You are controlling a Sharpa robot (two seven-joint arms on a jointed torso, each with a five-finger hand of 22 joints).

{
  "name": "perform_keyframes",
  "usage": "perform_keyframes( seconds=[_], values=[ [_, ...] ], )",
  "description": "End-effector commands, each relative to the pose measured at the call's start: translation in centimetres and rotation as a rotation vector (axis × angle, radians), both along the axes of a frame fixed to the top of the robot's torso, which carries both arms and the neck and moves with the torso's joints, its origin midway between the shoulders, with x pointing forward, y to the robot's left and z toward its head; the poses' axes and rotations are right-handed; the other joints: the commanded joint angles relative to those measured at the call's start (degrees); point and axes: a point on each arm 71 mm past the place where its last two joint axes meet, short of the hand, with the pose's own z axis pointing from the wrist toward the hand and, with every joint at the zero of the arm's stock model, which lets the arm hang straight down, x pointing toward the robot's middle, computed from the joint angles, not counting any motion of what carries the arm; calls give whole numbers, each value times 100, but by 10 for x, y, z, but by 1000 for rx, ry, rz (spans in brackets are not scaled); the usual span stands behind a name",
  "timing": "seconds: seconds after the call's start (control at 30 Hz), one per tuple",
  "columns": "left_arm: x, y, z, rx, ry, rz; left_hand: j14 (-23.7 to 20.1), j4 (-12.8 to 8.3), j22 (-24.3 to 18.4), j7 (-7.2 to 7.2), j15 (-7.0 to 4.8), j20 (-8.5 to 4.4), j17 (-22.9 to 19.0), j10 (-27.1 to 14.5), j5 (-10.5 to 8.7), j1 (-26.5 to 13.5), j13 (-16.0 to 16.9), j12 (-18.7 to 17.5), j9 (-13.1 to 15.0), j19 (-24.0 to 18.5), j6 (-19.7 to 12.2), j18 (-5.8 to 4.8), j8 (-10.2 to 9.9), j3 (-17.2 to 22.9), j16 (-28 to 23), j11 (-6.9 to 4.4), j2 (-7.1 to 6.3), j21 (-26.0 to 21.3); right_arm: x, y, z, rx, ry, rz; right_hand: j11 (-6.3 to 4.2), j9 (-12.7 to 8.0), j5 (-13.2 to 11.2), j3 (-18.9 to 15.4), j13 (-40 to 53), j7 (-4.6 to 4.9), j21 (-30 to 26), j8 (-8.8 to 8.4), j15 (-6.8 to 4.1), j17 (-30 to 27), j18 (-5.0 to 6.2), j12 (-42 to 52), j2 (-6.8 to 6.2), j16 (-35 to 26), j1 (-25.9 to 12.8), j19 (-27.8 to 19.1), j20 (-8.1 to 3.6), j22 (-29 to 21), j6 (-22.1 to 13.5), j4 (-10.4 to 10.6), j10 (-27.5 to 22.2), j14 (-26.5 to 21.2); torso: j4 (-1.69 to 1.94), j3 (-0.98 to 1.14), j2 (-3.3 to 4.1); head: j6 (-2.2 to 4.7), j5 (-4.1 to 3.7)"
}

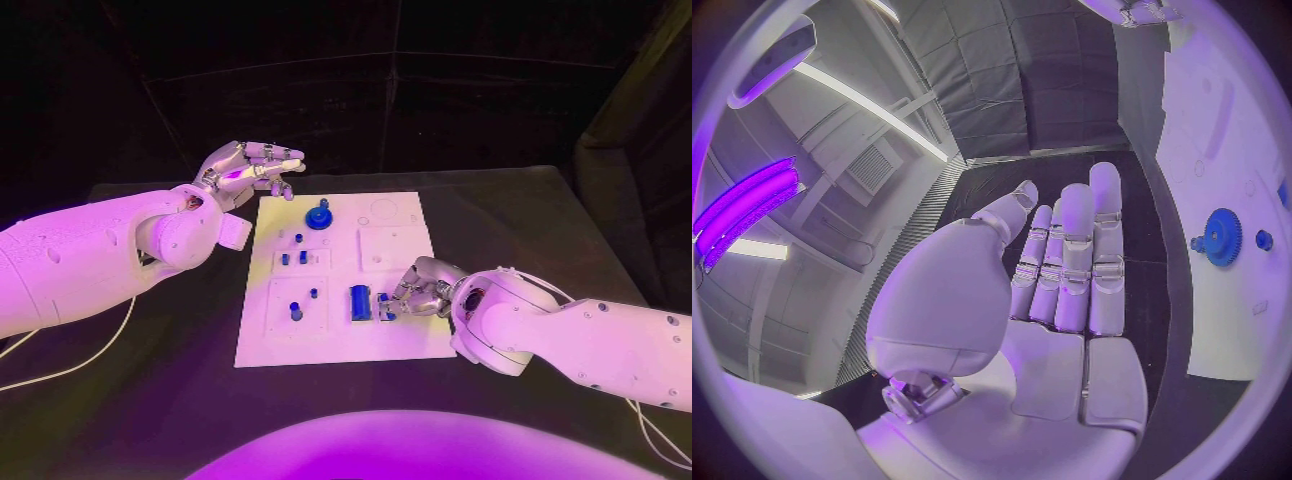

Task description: Assemble the parts on the task board

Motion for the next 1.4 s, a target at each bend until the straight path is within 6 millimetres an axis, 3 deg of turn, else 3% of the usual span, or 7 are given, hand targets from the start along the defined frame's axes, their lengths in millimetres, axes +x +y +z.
perform_keyframes(
  seconds=[0.03,0.33,0.47,0.63,0.73,1.1,1.4],
  values=[
    [-1,-3,2,-13,-2,-18,-46,-36,-7,8,-3,-7,-6,-28,2,49,-9,32,-7,14,-29,77,40,-11,7,-6,21,-28,1,0,-1,-22,13,-10,-10,6,-33,-15,-10,-9,24,21,-52,461,-63,-27,4,28,-77,65,-54,88,40,47,38,405,9,-1,1,-14,-3],
    [-1,-4,2,-15,-1,-23,-46,-36,-7,8,-3,-7,-6,-28,2,49,-9,32,-7,14,-29,77,40,-11,7,-6,21,-28,3,4,-1,-25,-3,-10,-12,24,87,-108,-24,-11,21,23,-56,456,-64,-48,-73,26,-211,67,-62,87,51,130,48,403,-5,1,-1,-15,18],
    [-1,-5,2,-15,-1,-24,-46,-36,-7,8,-3,-7,-6,-28,2,49,-9,32,-7,14,-29,77,40,-11,7,-6,21,-28,4,4,-2,-32,-9,-12,1,39,-141,-274,-36,2,18,26,-46,451,-64,-67,-143,24,-399,66,-59,85,60,249,52,402,2,-1,-4,-13,14],
    [-1,-4,2,-15,-1,-22,-46,-36,-7,8,-3,-7,-6,-28,2,49,-9,32,-7,14,-29,77,40,-11,7,-6,21,-28,6,2,-2,-49,-25,-17,1,85,-1685,-770,-59,-4,6,28,-44,428,-62,-112,-173,10,-688,63,-56,76,46,555,44,396,-2,0,-3,3,12],
    [-1,-4,2,-14,-1,-21,-46,-36,-7,8,-3,-7,-6,-28,2,49,-9,32,-7,14,-29,77,40,-11,7,-6,21,-28,6,2,-1,-50,-34,-18,11,111,-2080,-1029,-71,5,-1,23,-39,388,-60,-140,-171,-15,-712,60,-50,72,19,712,29,387,-5,3,-3,1,15],
    [-1,-3,2,-14,-1,-21,-46,-36,-7,8,-3,-7,-6,-28,2,49,-9,32,-7,14,-29,77,40,-11,7,-6,21,-28,-1,-1,4,-23,-50,59,25,166,-1700,-1177,-21,24,-18,14,-30,373,-56,-102,1,-26,90,50,-47,59,-32,397,23,385,-6,7,-4,1,10],
    [0,-2,2,-11,0,-16,-46,-36,-7,8,-3,-7,-6,-28,2,49,-9,32,-7,14,-29,77,40,-11,7,-6,21,-28,-5,-5,5,-28,-42,104,36,177,-1702,-1236,-13,39,-19,0,-18,376,-58,-107,44,-25,383,48,-37,66,-49,183,10,385,-5,4,0,12,-6]
  ],
)
